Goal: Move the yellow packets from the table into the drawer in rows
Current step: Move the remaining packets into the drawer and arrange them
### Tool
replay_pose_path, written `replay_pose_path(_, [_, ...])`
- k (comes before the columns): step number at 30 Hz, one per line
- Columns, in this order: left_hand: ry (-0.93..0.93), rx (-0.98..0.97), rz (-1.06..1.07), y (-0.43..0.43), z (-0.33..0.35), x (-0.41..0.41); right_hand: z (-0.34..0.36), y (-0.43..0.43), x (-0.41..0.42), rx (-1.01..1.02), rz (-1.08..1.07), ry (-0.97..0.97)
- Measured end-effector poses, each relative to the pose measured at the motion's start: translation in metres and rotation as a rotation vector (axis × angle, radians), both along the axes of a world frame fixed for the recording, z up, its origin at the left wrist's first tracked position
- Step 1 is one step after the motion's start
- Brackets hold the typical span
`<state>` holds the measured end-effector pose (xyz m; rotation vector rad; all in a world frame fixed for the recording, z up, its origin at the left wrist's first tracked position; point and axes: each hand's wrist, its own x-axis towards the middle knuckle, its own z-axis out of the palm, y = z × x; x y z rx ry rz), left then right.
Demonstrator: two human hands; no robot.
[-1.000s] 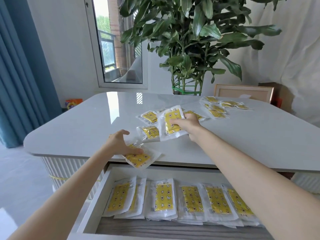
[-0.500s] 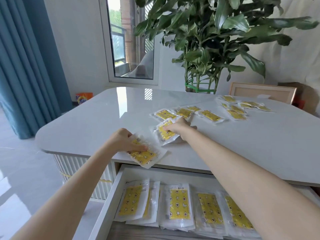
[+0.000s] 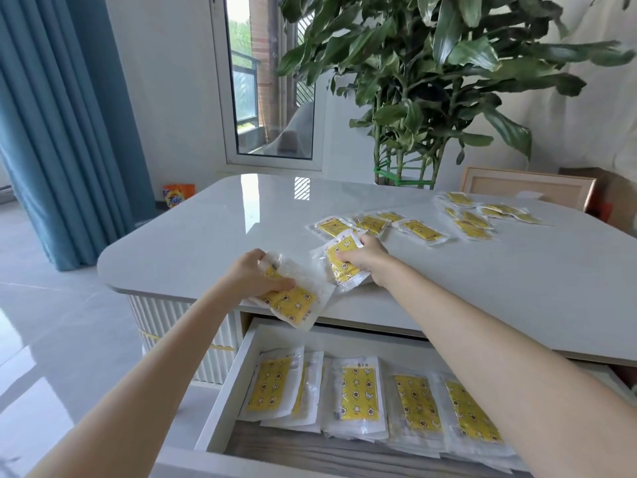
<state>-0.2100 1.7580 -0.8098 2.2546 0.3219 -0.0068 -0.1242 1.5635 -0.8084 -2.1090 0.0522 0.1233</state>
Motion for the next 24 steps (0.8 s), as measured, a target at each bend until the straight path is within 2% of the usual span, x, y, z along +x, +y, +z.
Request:
replay_pose_path(5, [-0.022,-0.365,0.073,-0.003,0.006,-0.031,0.006,-0.021,-0.023,0.105,-0.001,-0.028])
replay_pose_path(12, [-0.076,-0.608,0.040,-0.001,-0.003,-0.070,0.022,-0.055,-0.078,0.190,0.119,-0.024])
replay_pose_path(15, [-0.018,-0.714,0.016,0.002,-0.014,-0.086,0.023,-0.069,-0.102,0.145,0.195,0.041])
replay_pose_path(19, [0.102,-0.861,0.128,0.000,-0.032,-0.102,0.018,-0.083,-0.126,0.083,0.277,0.212])
replay_pose_path(24, [0.259,-0.901,0.284,-0.010,-0.052,-0.108,0.004,-0.099,-0.143,-0.011,0.372,0.379])
